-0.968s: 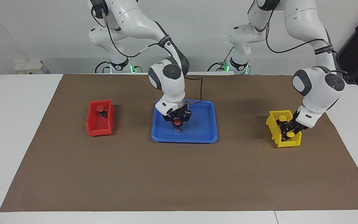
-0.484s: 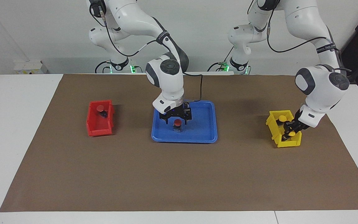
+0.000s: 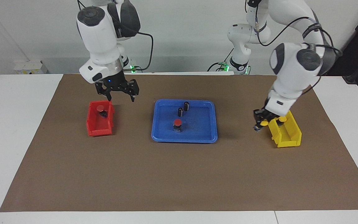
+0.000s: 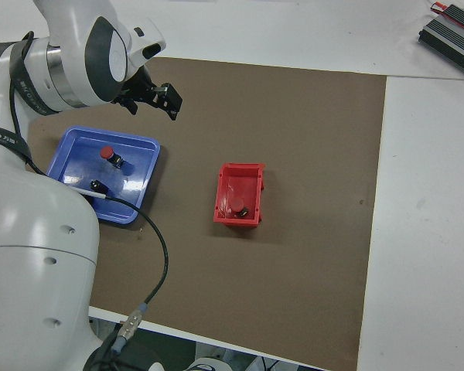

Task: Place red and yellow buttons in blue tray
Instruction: 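Carry the yellow button with the left gripper while the right gripper withdraws, then release the yellow button with the left gripper while the right gripper grasps red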

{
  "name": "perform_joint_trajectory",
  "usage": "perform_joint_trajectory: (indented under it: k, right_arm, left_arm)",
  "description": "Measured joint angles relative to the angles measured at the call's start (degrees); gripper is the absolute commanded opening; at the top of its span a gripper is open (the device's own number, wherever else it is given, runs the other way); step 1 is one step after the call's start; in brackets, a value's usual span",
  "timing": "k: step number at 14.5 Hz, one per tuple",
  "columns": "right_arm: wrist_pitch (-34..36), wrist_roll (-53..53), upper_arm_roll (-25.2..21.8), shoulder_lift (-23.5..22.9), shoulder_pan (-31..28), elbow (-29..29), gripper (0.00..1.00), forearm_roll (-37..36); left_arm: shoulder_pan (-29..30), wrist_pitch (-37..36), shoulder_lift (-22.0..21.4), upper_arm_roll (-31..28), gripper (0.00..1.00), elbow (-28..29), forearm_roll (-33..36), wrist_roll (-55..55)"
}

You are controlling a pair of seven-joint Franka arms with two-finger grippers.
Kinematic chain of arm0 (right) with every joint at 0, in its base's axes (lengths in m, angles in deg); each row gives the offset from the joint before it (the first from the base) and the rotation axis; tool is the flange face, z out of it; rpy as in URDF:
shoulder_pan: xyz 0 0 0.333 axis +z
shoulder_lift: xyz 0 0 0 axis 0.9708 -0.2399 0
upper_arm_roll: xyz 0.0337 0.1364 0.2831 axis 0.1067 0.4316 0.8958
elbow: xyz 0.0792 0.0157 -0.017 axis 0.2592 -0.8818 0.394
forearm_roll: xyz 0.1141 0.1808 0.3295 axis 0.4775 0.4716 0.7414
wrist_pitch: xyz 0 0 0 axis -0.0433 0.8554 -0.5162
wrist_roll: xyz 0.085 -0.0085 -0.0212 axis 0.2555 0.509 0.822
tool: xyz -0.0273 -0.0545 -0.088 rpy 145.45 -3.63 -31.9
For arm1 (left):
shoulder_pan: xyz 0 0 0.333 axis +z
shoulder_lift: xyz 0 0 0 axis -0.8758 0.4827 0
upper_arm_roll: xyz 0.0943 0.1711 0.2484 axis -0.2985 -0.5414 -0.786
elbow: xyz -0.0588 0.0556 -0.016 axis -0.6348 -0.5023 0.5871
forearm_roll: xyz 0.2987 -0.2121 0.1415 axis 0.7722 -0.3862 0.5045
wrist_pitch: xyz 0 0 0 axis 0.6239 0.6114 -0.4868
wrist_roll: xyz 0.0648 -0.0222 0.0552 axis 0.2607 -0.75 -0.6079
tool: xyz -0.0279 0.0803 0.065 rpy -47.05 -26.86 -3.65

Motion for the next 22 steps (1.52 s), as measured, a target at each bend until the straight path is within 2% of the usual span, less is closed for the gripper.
perform_joint_trajectory:
  k: [2,6,9,13,14,15,16,17,19,20,22]
  right_arm:
    - [2.4,4.2,0.0,1.5,-3.2,-0.2,0.99,0.0]
    - [1.1,7.5,0.1,1.2,-6.2,-1.5,0.99,0.0]
    - [-2.0,11.2,0.0,1.5,-9.3,-4.5,0.99,1.2]
    - [-8.2,12.6,0.1,4.3,-10.7,-12.5,0.99,1.6]
    - [-10.0,12.6,0.2,5.0,-10.7,-14.7,0.99,1.6]
    - [-11.6,12.7,0.3,5.5,-10.7,-16.7,0.99,1.6]
    - [-13.3,13.4,0.3,5.8,-10.7,-18.8,0.97,1.6]
    - [-14.8,14.5,0.2,6.0,-10.8,-20.8,0.96,1.6]
    - [-18.1,17.3,0.2,6.0,-11.9,-24.9,0.93,1.6]
    - [-20.0,19.2,0.2,6.0,-13.0,-26.9,0.90,1.6]
    - [-23.1,21.8,0.0,6.0,-15.1,-30.6,0.84,2.0]
  left_arm:
    - [-6.3,2.5,0.1,0.1,0.01,2.2,-1.0,4.2]
    - [-14.1,12.4,0.7,0.1,0.01,8.3,-1.8,10.4]
    - [-16.2,17.2,1.2,0.1,0.01,11.4,-4.1,11.1]
    - [-17.1,21.3,2.7,0.0,0.01,12.4,-4.5,12.0]
    - [-17.1,22.1,3.6,0.0,0.05,12.4,-4.6,12.0]
    - [-17.1,22.8,4.5,-0.1,0.20,12.4,-4.6,12.0]
    - [-17.1,23.2,5.2,-0.2,0.52,12.4,-4.6,12.0]
    - [-17.1,23.4,5.6,-0.3,0.77,12.3,-4.7,12.0]
    - [-17.1,23.3,5.6,-0.3,0.86,12.2,-4.7,12.1]
    - [-17.1,22.6,5.5,-0.3,0.87,12.0,-4.7,12.1]
    - [-17.1,17.6,4.7,-0.3,0.94,9.9,-4.8,12.1]
